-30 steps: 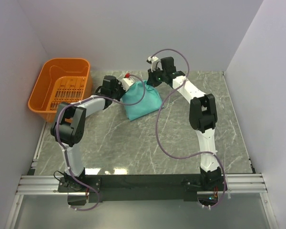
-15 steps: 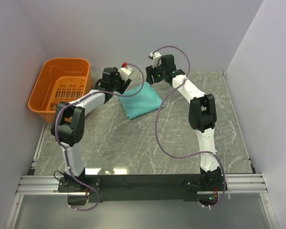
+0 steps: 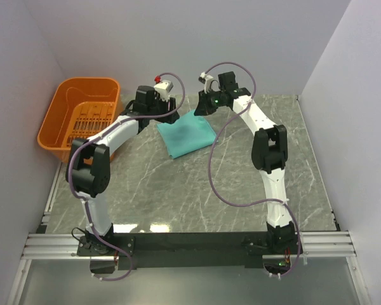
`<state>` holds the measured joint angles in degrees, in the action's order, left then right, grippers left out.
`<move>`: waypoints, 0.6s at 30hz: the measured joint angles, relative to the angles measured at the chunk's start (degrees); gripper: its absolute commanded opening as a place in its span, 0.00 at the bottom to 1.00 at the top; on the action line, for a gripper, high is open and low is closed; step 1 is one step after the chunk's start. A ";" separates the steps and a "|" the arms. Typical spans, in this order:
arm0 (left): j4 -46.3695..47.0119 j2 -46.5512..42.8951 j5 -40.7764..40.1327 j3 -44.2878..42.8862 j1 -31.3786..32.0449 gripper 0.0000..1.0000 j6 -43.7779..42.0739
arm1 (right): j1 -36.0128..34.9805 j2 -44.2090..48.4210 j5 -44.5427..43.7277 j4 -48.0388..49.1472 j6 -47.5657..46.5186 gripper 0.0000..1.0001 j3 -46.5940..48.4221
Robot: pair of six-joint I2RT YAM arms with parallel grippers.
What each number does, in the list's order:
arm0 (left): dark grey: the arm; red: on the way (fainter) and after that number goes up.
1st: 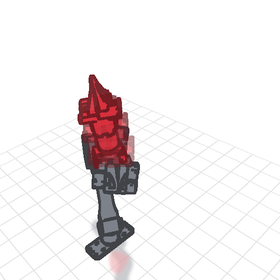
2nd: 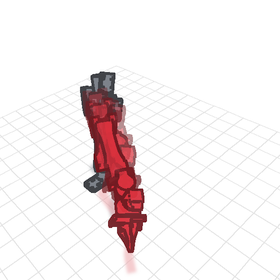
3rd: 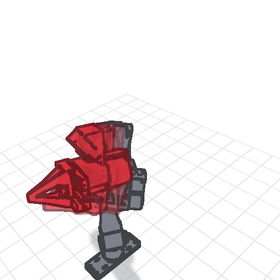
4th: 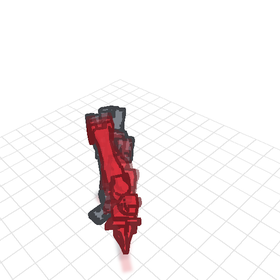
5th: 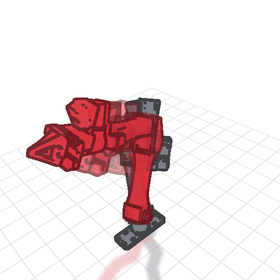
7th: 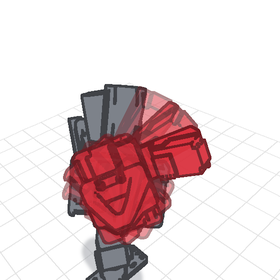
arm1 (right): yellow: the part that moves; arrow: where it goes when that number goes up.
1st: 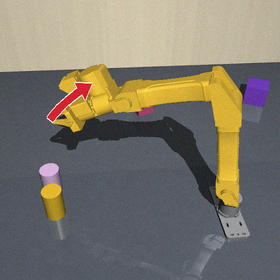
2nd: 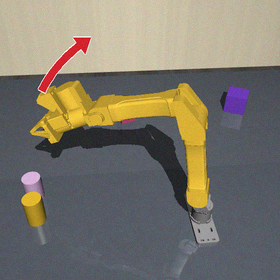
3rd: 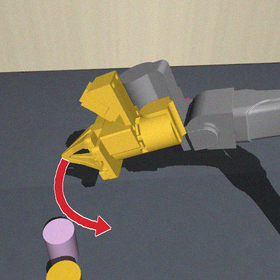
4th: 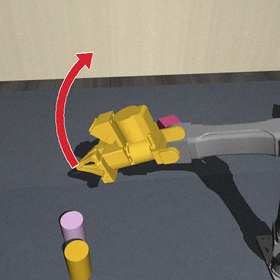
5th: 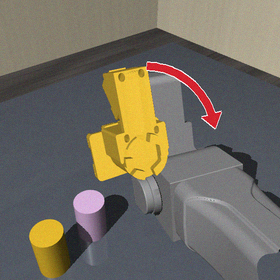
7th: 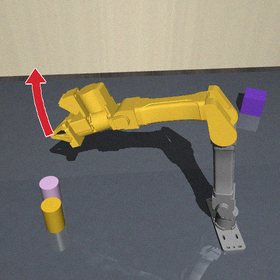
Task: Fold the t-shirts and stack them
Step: Fold the tshirt
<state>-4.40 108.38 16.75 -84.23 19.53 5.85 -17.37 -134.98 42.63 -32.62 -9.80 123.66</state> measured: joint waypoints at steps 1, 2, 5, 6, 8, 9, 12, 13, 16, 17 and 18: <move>0.39 0.68 0.33 0.00 0.00 0.60 1.73 | 0.00 -1.57 0.04 0.00 1.46 0.14 2.16; 1.16 1.90 0.72 0.00 0.00 0.60 4.24 | -0.02 -2.97 -0.31 0.00 3.06 0.14 3.65; 1.97 5.86 1.46 -0.28 0.00 0.57 9.09 | -0.28 -5.31 -3.45 0.50 7.85 0.14 4.79; 1.88 7.45 1.62 -0.81 0.00 0.57 10.29 | -0.37 -5.79 -4.52 0.52 9.05 0.14 4.79; 1.55 10.97 1.64 -2.34 -0.02 0.56 12.20 | -0.61 -6.84 -6.58 0.50 11.10 0.14 5.38; 1.29 12.37 1.60 -2.99 0.00 0.56 12.94 | -0.79 -7.78 -7.61 0.37 12.04 0.14 6.45; 0.20 14.82 1.33 -3.54 -0.07 0.56 14.67 | -1.36 -9.97 -10.86 0.44 14.38 0.15 9.44; 0.04 15.04 1.25 -3.52 -0.13 0.57 15.13 | -1.57 -10.16 -12.35 0.44 15.02 0.17 9.51; 0.28 15.10 0.87 -3.41 -0.46 0.57 16.44 | -1.81 -10.78 -16.70 0.33 16.70 0.18 10.34; 0.46 15.10 0.74 -3.39 -0.59 0.57 16.63 | -1.90 -11.17 -18.14 0.33 17.25 0.18 10.86; 0.61 15.08 0.55 -3.19 -0.72 0.57 16.98 | -1.95 -11.58 -19.39 0.22 17.75 0.18 11.45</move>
<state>-3.79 123.46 17.30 -87.42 18.81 22.83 -19.31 -146.56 23.24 -32.40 7.94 135.11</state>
